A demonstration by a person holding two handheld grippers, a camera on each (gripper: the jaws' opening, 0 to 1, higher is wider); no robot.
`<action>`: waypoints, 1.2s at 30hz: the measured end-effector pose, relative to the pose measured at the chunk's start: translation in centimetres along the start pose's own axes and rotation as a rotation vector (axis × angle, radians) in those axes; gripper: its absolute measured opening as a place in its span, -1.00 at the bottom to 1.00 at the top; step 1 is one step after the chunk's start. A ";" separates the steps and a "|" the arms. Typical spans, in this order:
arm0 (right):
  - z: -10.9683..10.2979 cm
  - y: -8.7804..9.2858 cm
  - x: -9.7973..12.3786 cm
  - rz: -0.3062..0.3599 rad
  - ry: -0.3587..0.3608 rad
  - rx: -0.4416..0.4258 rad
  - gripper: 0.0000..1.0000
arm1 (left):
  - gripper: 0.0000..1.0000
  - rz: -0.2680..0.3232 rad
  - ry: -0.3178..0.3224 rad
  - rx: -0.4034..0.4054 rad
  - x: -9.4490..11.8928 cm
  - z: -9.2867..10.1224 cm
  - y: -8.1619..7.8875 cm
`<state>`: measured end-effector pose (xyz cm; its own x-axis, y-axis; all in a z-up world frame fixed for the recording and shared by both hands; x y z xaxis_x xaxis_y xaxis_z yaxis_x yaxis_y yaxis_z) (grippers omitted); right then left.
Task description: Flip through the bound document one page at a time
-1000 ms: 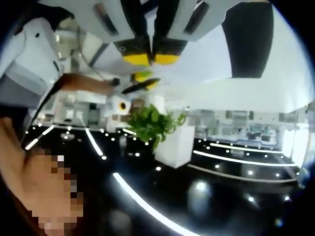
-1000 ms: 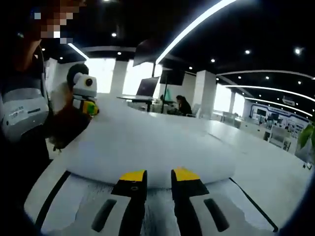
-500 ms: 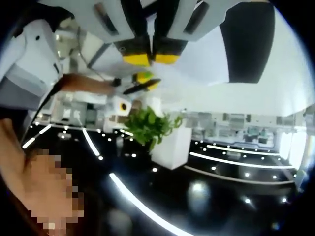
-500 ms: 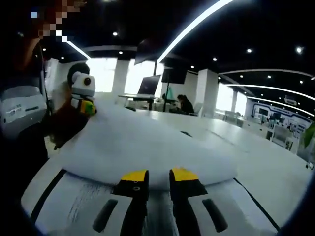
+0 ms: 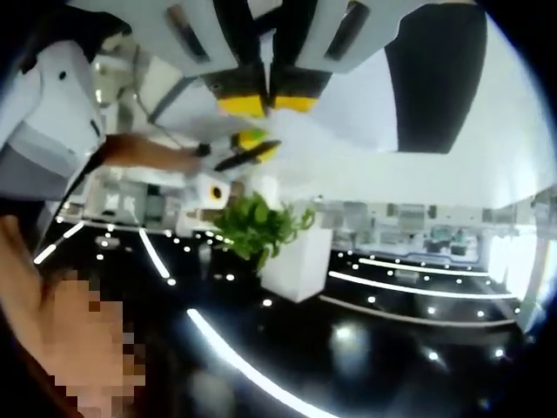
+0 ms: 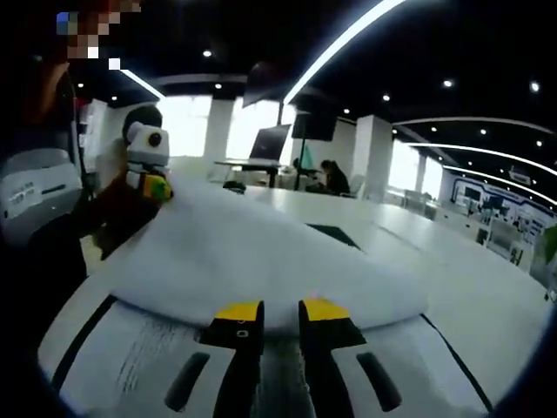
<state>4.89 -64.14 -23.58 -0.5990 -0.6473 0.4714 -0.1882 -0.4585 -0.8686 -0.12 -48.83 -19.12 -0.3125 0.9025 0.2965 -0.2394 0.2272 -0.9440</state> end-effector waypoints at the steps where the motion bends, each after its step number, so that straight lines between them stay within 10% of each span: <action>1: -0.1 -0.1 0.0 -0.003 -0.004 0.003 -0.61 | -0.95 0.002 -0.006 0.000 0.1 0.0 0.0; 24: -0.9 -0.5 -1.6 -0.064 -0.081 0.050 -0.66 | -0.60 -0.085 -0.158 -0.080 2.6 -2.8 2.6; 36: -0.9 -0.5 -1.7 -0.071 -0.084 0.046 -0.68 | -0.55 -0.046 -0.234 -0.103 5.0 -5.0 0.6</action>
<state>5.25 -62.26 -24.09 -0.5175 -0.6601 0.5445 -0.1908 -0.5313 -0.8254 2.75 -42.34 -18.97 -0.5103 0.7838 0.3539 -0.1671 0.3133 -0.9348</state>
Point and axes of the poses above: the point that each gripper's makers call its tool centre point, and the gripper's own axes: x roughly backward along the fingers, z roughly to its right, y roughly out of its underside, the point moved 1 cm from there along x, roughly backward along the fingers, and after that the axes turned 14 degrees about -z, right-handed, at the moved point
